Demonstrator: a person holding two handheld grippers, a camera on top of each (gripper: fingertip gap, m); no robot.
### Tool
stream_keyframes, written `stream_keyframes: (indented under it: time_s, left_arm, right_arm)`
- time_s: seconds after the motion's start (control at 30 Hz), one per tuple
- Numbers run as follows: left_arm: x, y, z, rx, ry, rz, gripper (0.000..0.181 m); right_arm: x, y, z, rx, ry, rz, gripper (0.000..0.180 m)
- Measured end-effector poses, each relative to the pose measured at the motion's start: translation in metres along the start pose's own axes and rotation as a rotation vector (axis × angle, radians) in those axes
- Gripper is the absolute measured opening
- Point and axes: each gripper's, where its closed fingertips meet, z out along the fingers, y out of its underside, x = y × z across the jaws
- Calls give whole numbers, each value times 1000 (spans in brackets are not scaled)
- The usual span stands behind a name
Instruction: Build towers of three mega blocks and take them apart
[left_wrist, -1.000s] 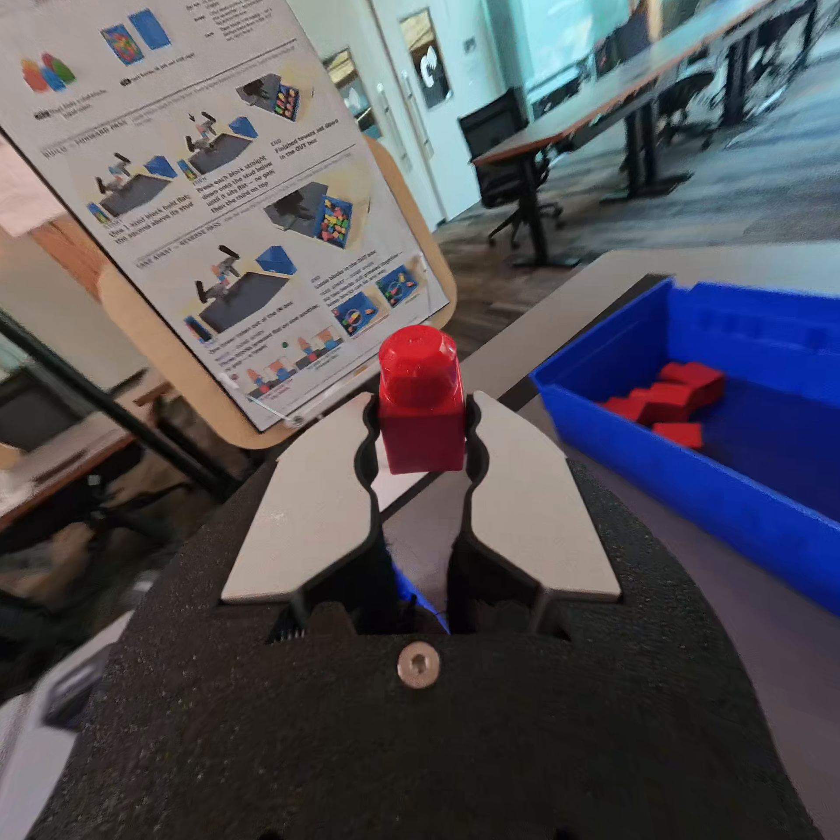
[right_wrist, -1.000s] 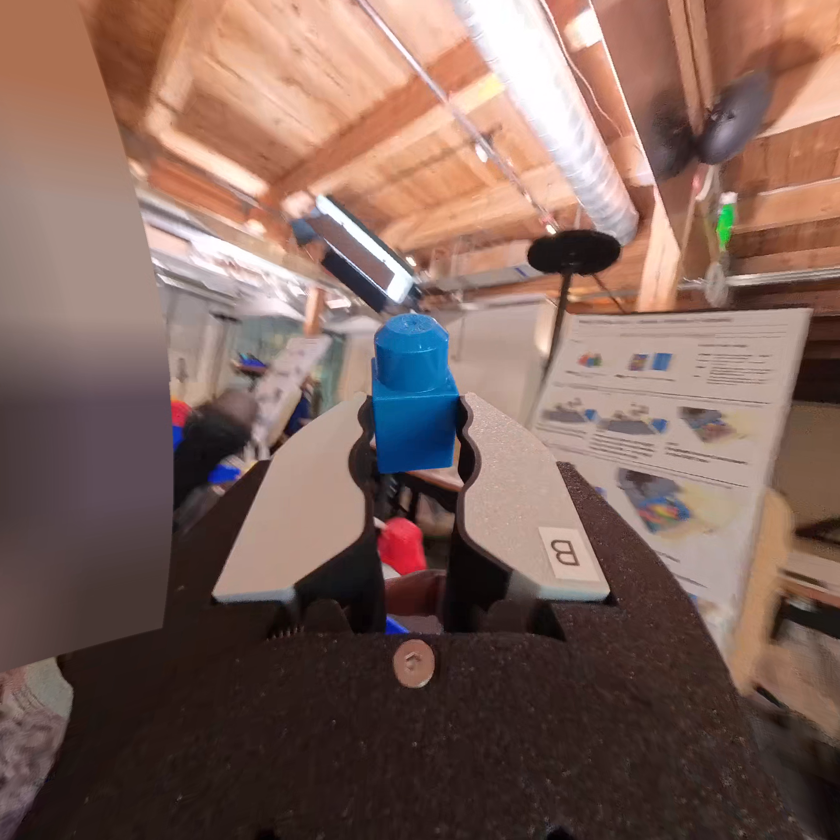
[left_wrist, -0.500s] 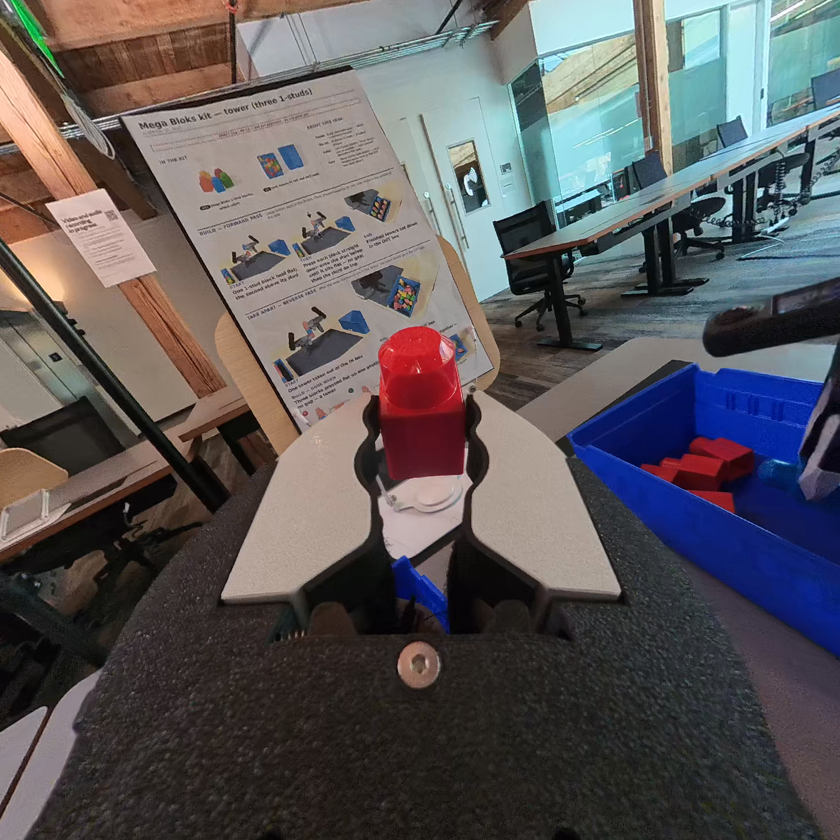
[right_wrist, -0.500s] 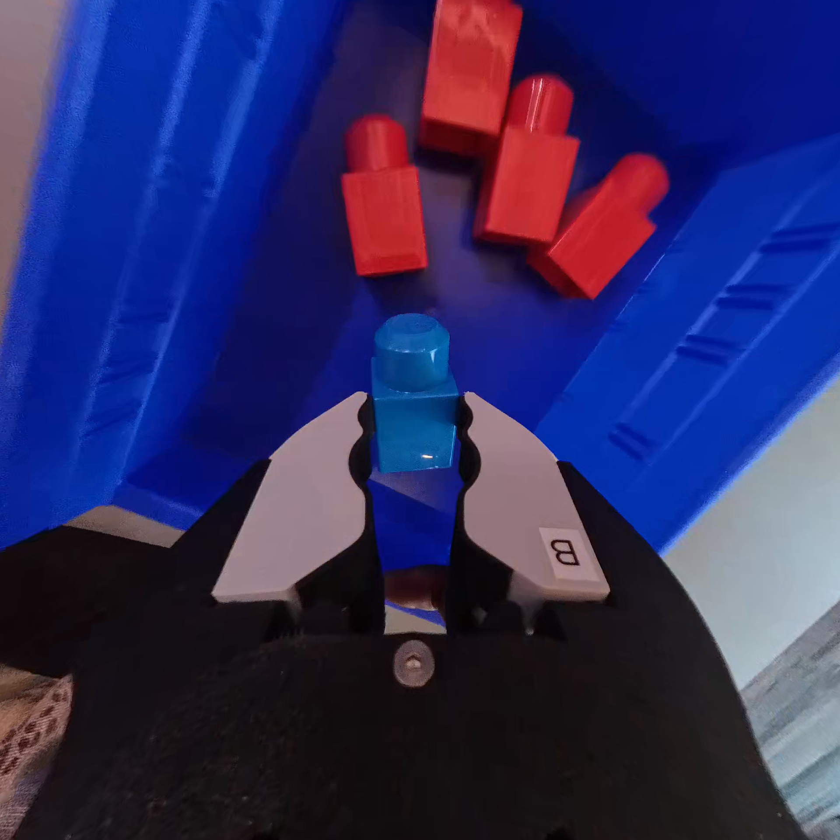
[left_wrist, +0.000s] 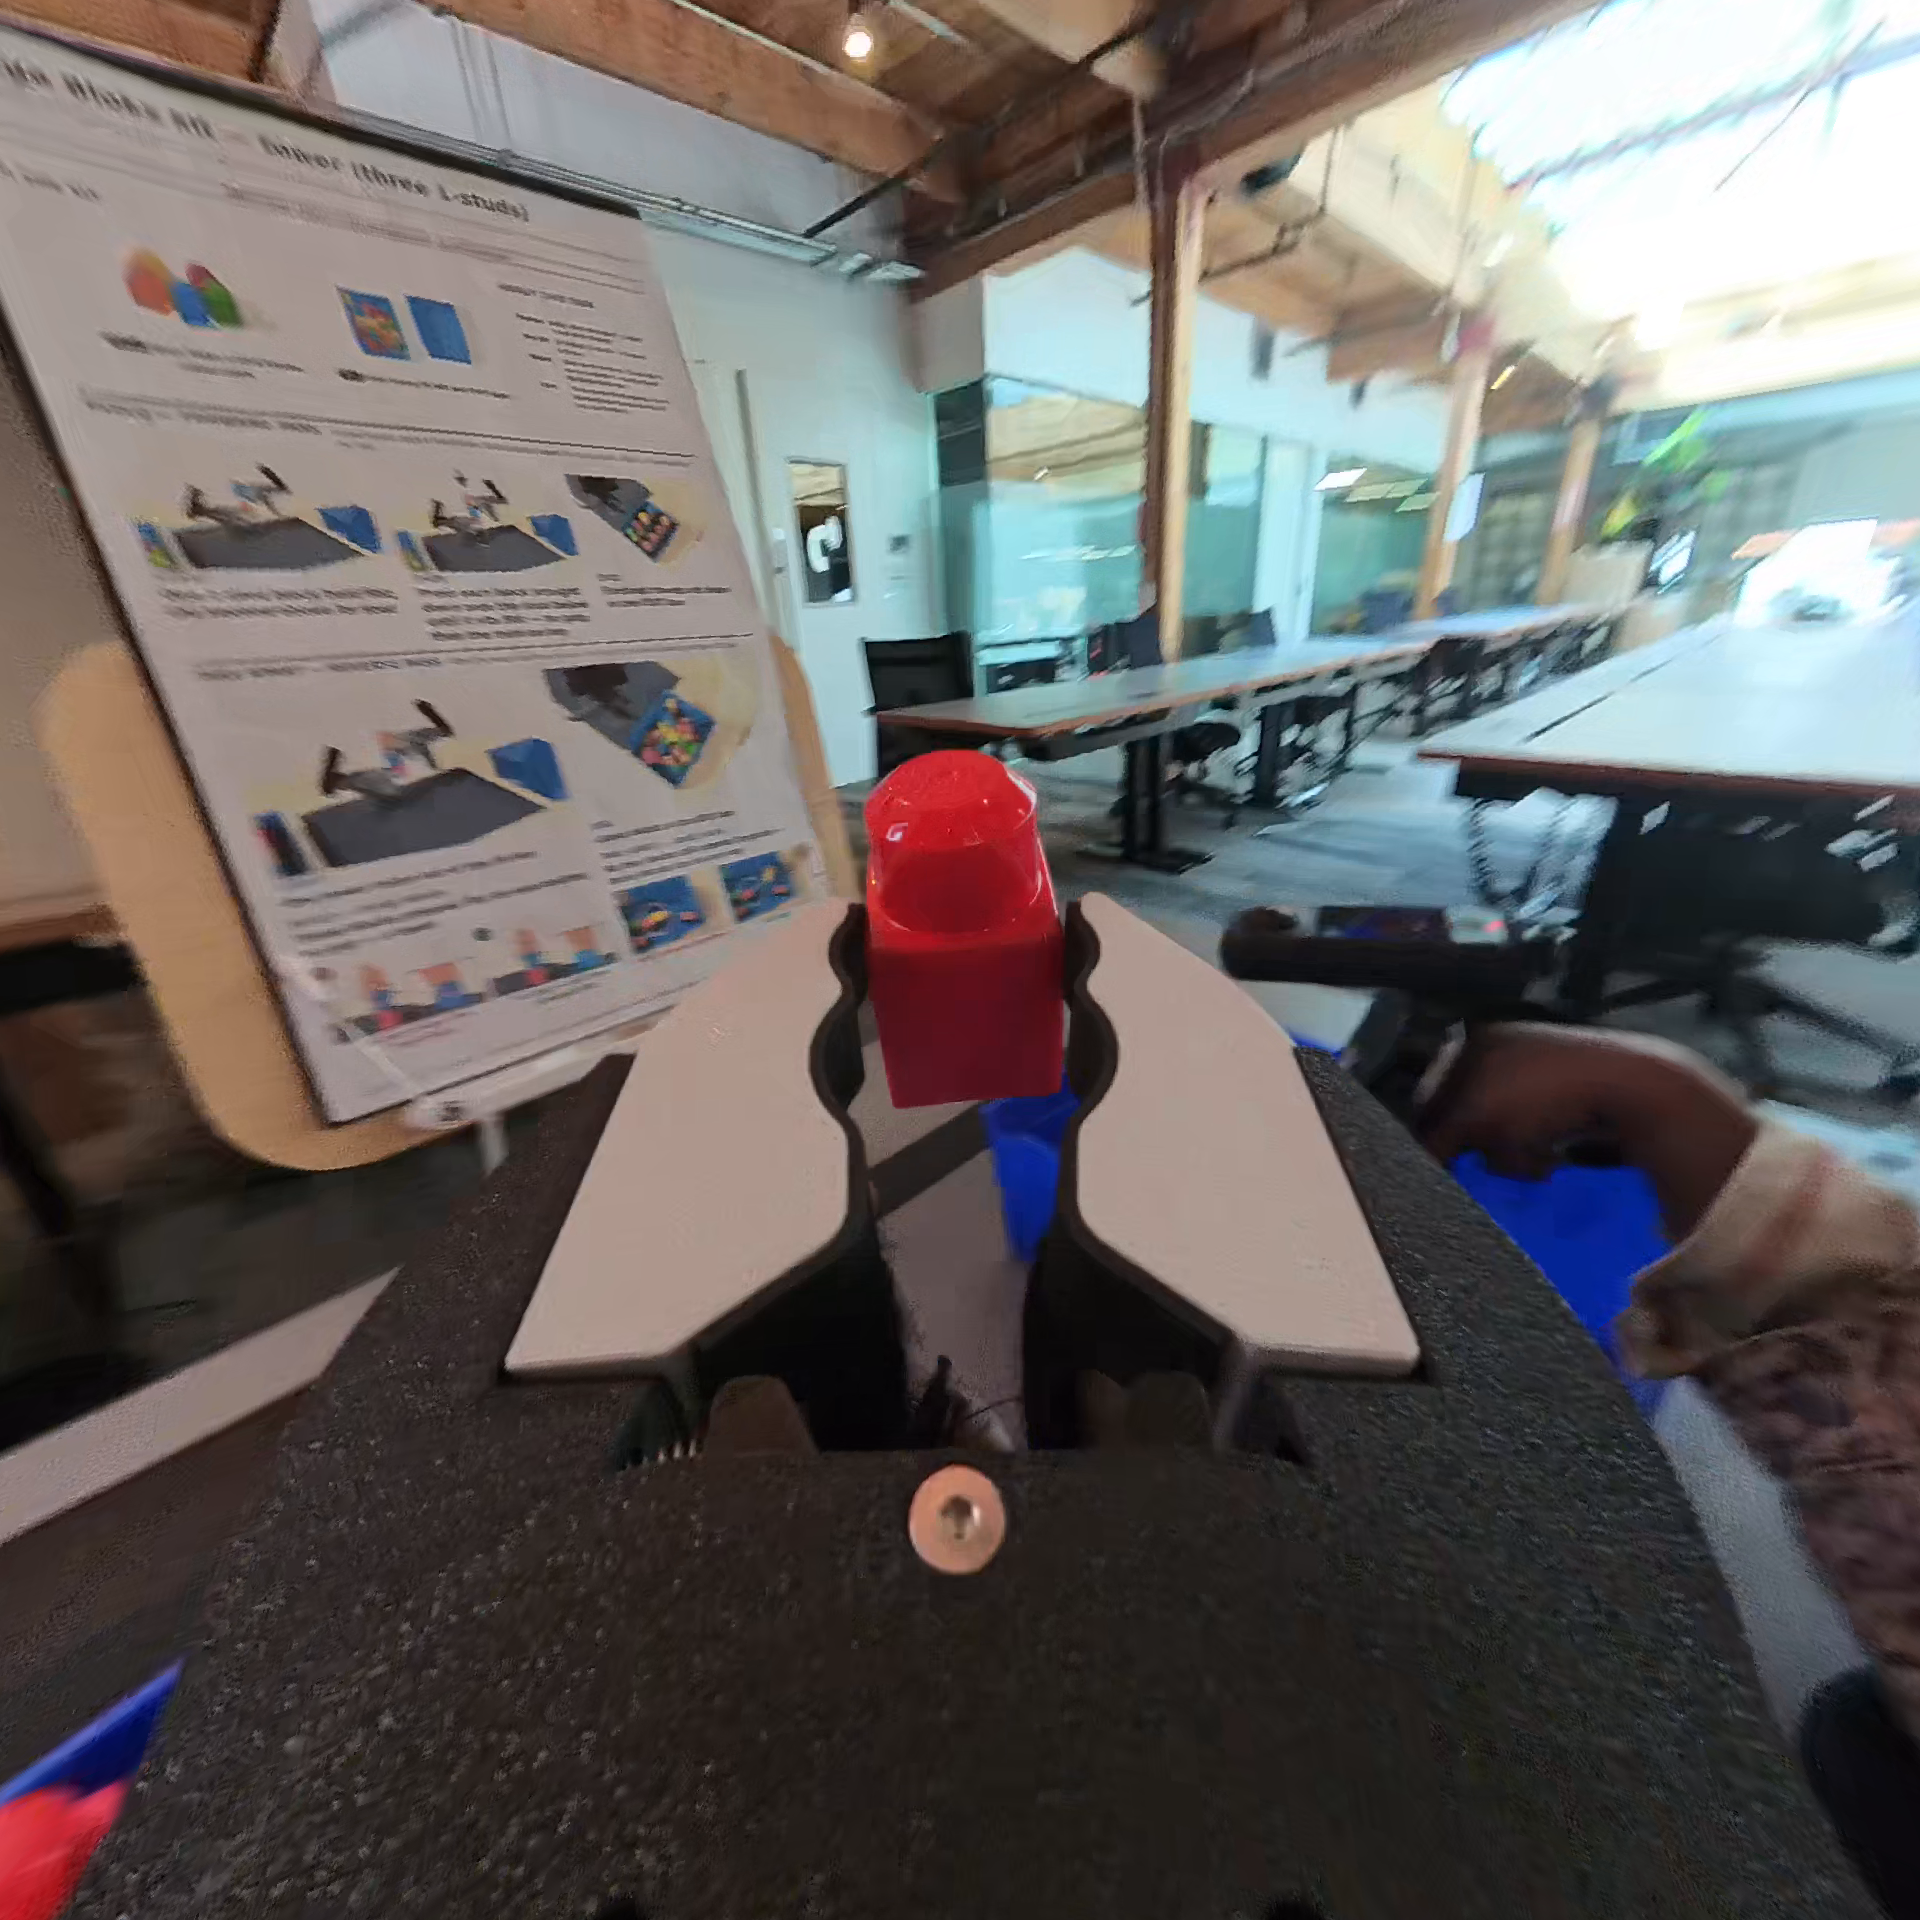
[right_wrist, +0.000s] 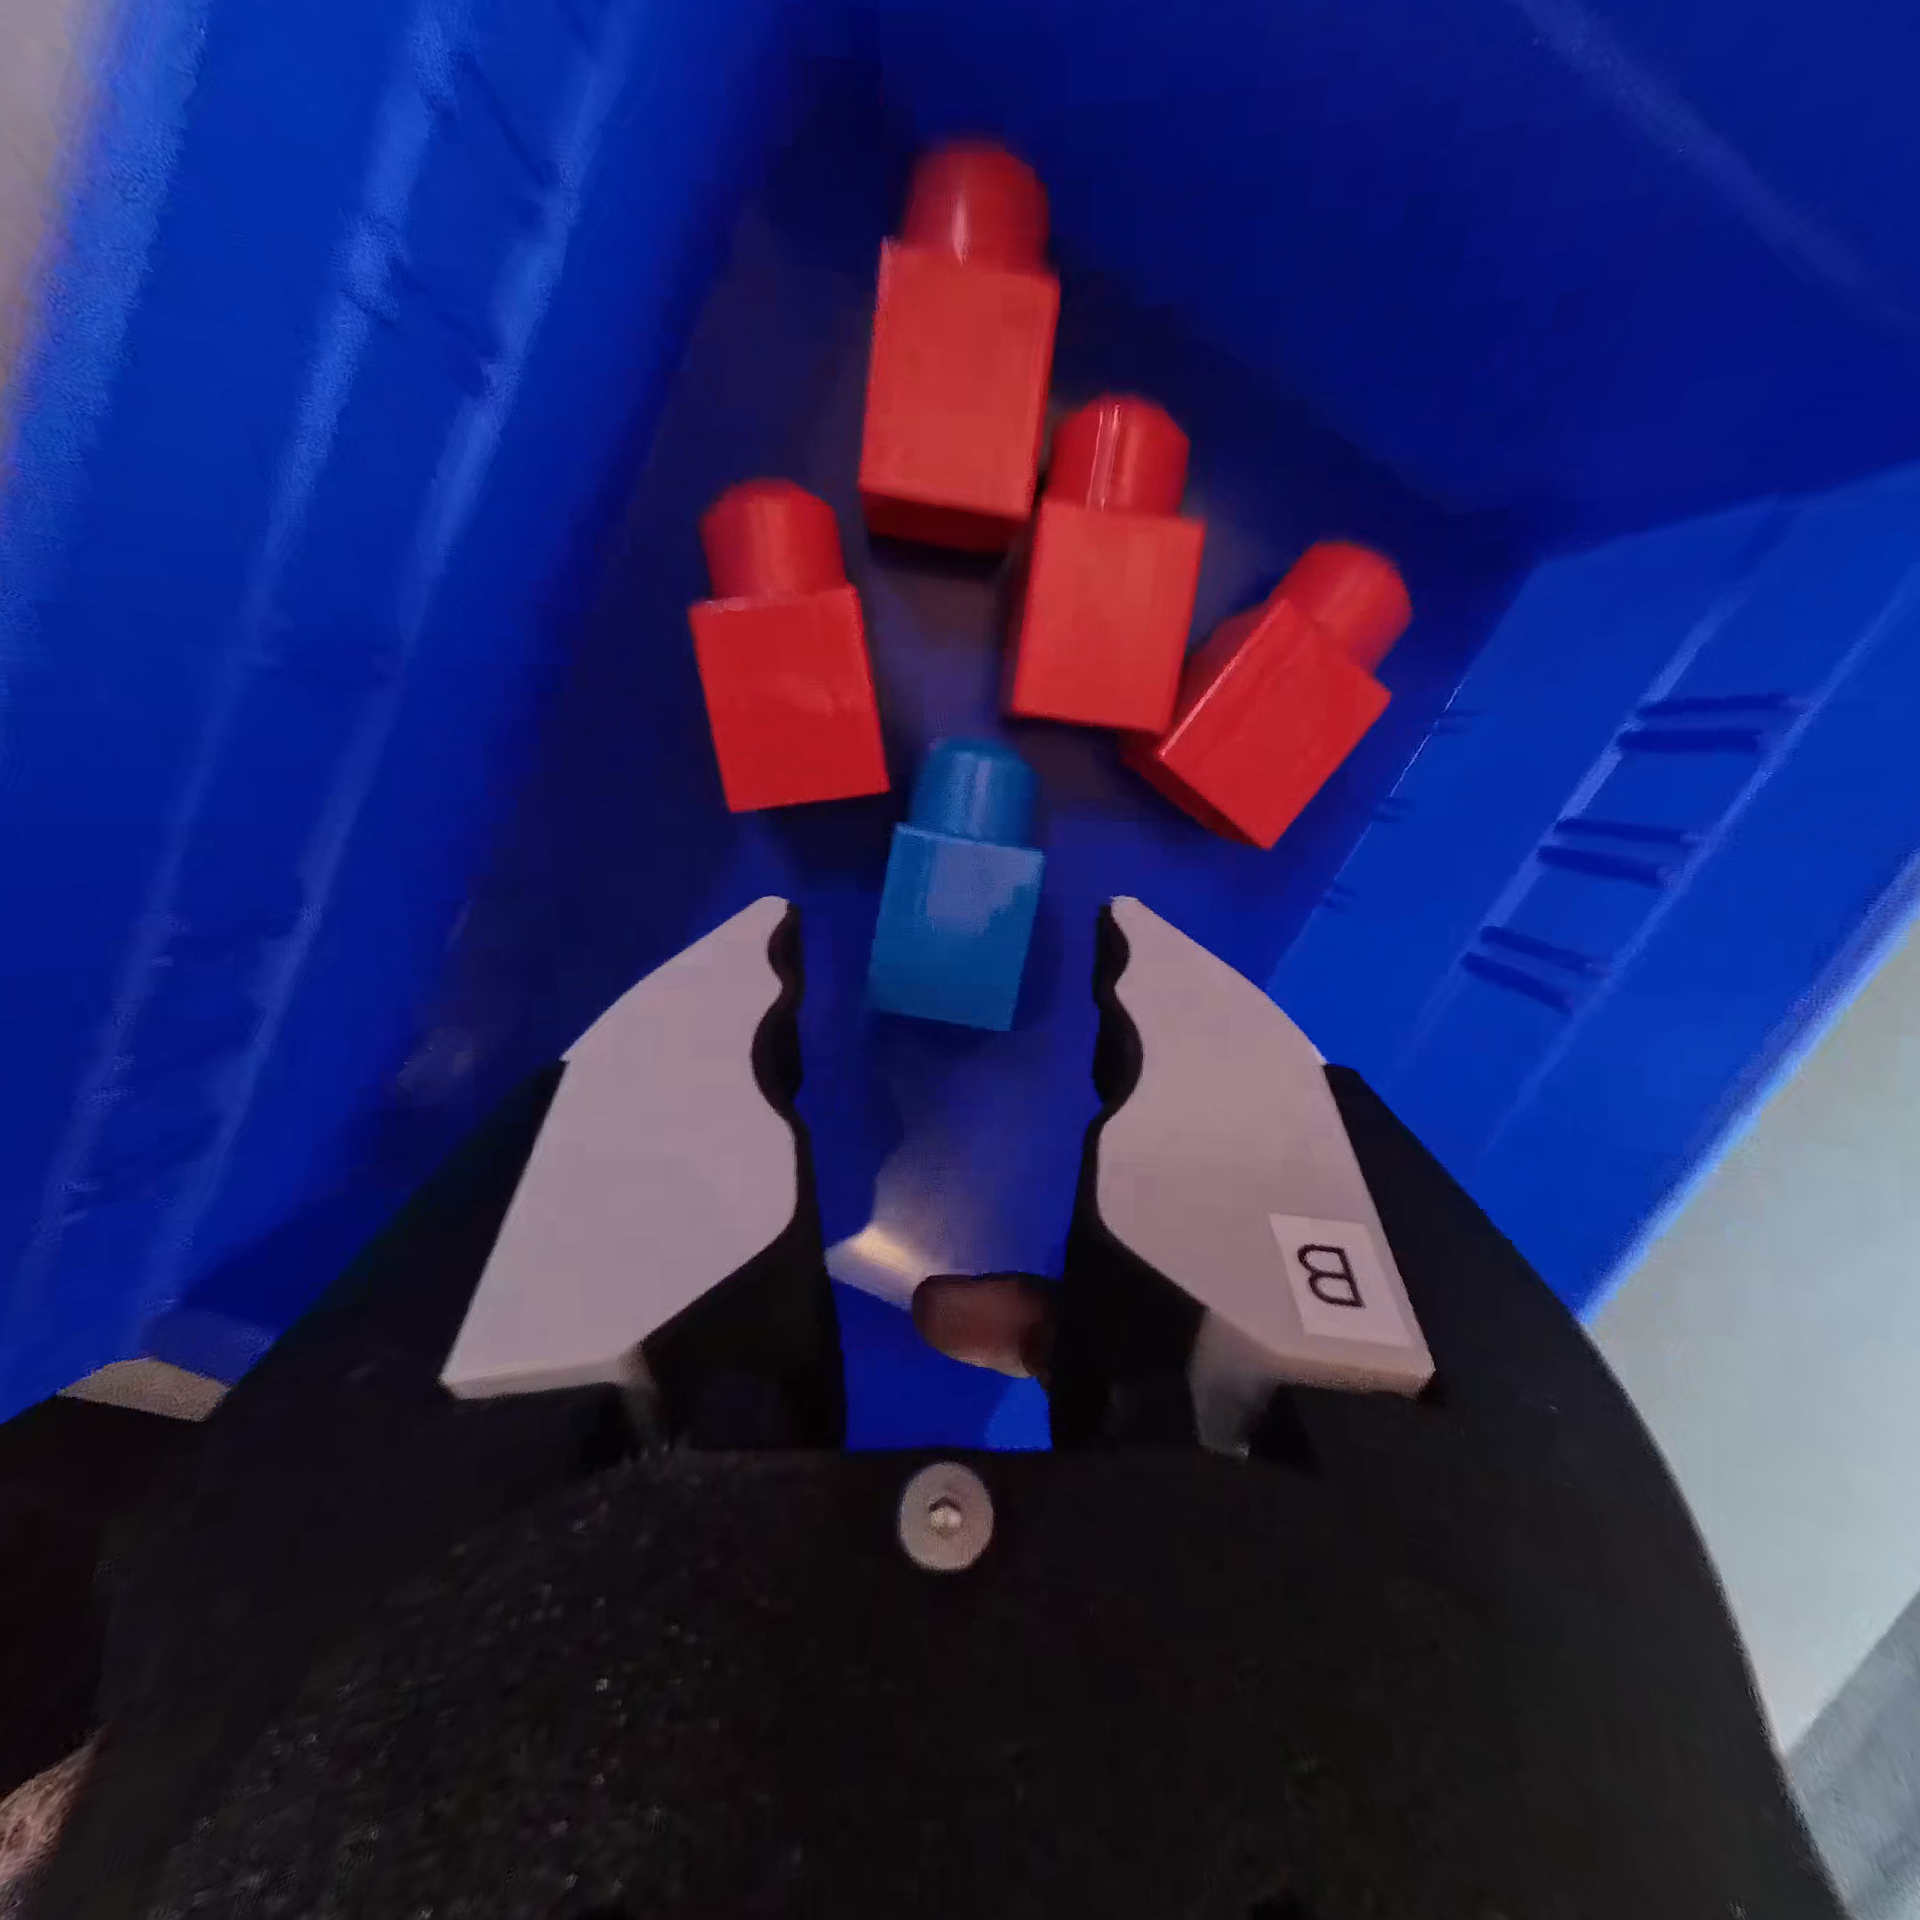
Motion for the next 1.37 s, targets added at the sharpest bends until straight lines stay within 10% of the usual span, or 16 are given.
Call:
stream_keyframes:
  time_s: [0.27, 0.47, 0.7, 0.93, 1.17, 1.37]
  left_arm:
    - [-5, -24, -2, 296, 235, -693, 36]
    - [6, -21, 5, 292, 233, -700, 36]
    - [33, -16, 15, 224, 309, -681, 35]
    - [11, -17, 1, 135, 133, -358, 42]
    - [-58, -4, -52, -130, -228, 81, 41]
    - [-92, 11, -77, -233, -346, 103, 42]
  right_arm:
    - [-78, -93, -148, 821, -51, -344, 58]
    - [-196, -116, -248, 1351, -12, -673, 57]
    - [-222, -129, -260, 1479, 171, -668, 33]
    - [-142, -120, -248, 1259, 263, -498, 32]
    - [16, -44, -133, 505, 334, 39, 33]
    - [35, 8, -46, 81, 210, 165, 32]
